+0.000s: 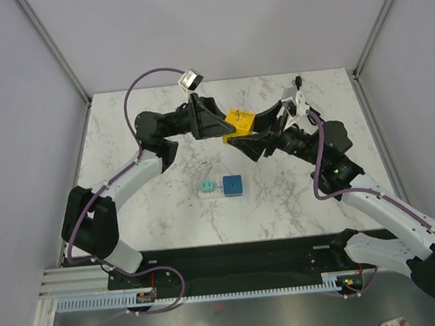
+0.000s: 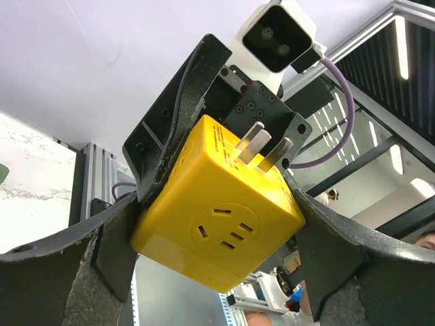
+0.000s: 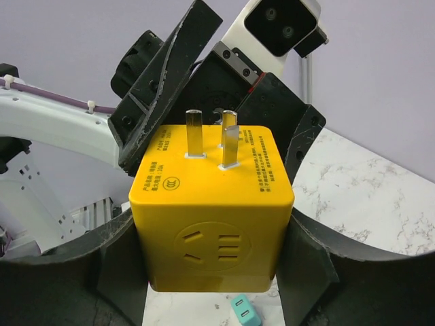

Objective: Insert the plug

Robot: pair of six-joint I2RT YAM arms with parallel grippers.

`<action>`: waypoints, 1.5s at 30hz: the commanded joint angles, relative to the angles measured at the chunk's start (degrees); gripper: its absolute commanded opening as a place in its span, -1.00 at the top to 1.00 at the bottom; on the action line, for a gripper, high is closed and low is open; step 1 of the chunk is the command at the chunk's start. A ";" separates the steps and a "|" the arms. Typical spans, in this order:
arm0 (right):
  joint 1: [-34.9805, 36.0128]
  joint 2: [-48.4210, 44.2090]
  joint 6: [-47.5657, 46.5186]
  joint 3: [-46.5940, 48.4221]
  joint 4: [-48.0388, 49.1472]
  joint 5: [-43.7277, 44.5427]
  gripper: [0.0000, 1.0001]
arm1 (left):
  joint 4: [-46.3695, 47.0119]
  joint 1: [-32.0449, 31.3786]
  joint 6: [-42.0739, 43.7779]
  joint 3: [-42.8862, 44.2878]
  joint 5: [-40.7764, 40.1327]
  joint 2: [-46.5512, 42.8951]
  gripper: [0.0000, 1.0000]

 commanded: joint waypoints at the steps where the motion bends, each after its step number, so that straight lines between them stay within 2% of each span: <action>1: 0.28 -2.07 -1.18 0.50 3.78 -0.89 1.00 | -0.86 -1.20 4.60 -0.90 1.50 -4.36 -0.44; 2: 0.28 -2.33 -1.36 0.59 2.56 -1.16 1.00 | -3.48 -1.20 6.01 -0.99 1.59 -4.89 -0.63; 4: 0.28 -2.60 -1.36 1.37 0.71 -2.48 1.00 | -7.53 -1.29 11.02 -0.64 2.46 -6.65 -0.78; 8: 0.28 -3.91 -2.24 2.26 -7.27 -4.94 1.00 | -23.51 -1.11 24.10 2.17 4.31 -9.55 -0.82; 9: 0.28 -4.35 -2.67 2.43 -8.78 -5.47 1.00 | -32.34 -1.11 27.70 4.00 4.40 -10.25 -0.84; 10: 0.28 -4.62 -2.76 2.43 -10.27 -6.26 1.00 | -38.60 -1.02 35.91 5.15 3.88 -11.56 -0.84; 12: 0.28 -5.93 -2.94 1.91 -13.62 -8.10 1.00 | -51.42 -1.02 45.78 7.87 2.65 -12.63 -0.87; 15: 0.28 -8.39 -2.94 0.42 -15.91 -8.46 1.00 | -56.32 -1.02 50.75 8.42 1.68 -14.56 -0.94; 26: 0.28 -11.04 -1.45 -0.38 -18.11 -11.01 1.00 | -60.28 -1.11 55.86 6.22 7.21 -17.73 -0.96; 45: 0.28 -8.23 2.07 -0.47 -15.74 -14.35 1.00 | -63.10 -1.55 60.17 5.69 8.97 -17.03 -0.93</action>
